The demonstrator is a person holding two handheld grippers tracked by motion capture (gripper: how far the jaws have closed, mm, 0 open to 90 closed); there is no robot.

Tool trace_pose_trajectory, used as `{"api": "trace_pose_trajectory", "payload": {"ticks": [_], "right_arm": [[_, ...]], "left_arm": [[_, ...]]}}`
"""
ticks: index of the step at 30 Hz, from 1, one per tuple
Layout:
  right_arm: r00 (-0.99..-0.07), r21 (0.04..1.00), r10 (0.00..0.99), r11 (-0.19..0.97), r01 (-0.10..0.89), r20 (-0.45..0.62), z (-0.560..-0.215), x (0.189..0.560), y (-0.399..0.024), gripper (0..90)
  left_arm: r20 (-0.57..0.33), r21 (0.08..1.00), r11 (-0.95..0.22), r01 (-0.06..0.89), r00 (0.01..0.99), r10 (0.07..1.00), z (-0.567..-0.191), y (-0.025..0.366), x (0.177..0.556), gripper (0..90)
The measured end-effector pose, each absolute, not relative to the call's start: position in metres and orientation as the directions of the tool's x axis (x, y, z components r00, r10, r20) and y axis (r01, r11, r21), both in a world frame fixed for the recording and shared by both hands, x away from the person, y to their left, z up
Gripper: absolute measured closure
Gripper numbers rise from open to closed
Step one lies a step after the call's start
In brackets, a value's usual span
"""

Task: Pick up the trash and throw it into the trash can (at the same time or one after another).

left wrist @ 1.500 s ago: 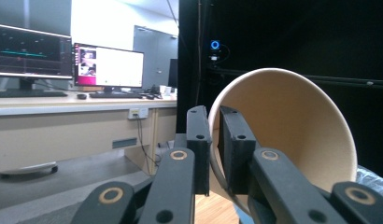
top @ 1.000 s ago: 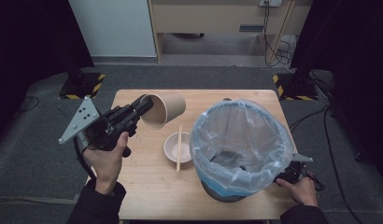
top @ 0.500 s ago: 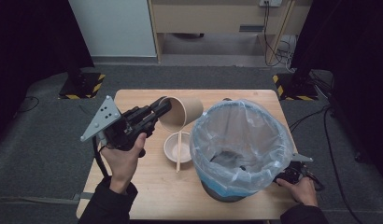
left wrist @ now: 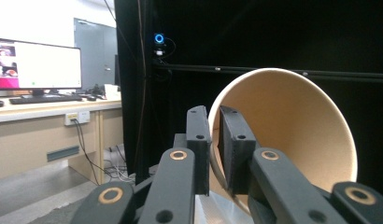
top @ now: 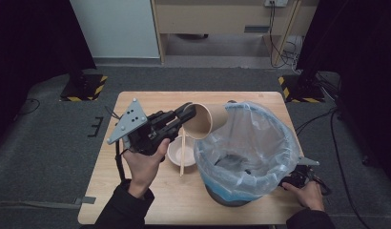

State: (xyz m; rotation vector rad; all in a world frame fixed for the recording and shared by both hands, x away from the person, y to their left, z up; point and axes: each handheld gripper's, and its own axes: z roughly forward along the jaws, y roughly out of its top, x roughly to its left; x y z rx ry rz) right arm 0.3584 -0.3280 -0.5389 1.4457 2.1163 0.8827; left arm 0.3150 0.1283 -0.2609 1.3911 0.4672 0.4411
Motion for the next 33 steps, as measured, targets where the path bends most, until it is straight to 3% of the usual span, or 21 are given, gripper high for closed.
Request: {"api": "trace_pose_trajectory", "payload": {"ticks": [20,28,31,33], "right_arm": [[-0.366,0.708,0.931,0.255,0.659,0.006,-0.539,0.358,-0.328,0.7],[-0.366,0.708,0.931,0.255,0.659,0.006,-0.539,0.358,-0.328,0.7],[-0.367,0.708,0.93,0.256,0.658,0.005,-0.539,0.358,-0.328,0.7],[-0.368,0.708,0.93,0.256,0.658,0.005,-0.539,0.358,-0.328,0.7]], "left_arm": [[-0.077,0.997,0.041,0.065,0.877,0.474,-0.286,0.08,0.327,81.5],[-0.063,0.998,0.034,0.053,0.887,0.457,-0.291,0.076,0.33,66.6],[-0.063,0.998,0.057,0.041,0.884,0.463,-0.289,0.083,0.329,62.5],[-0.06,0.997,0.076,0.026,0.872,0.485,-0.285,0.096,0.329,55.1]]}}
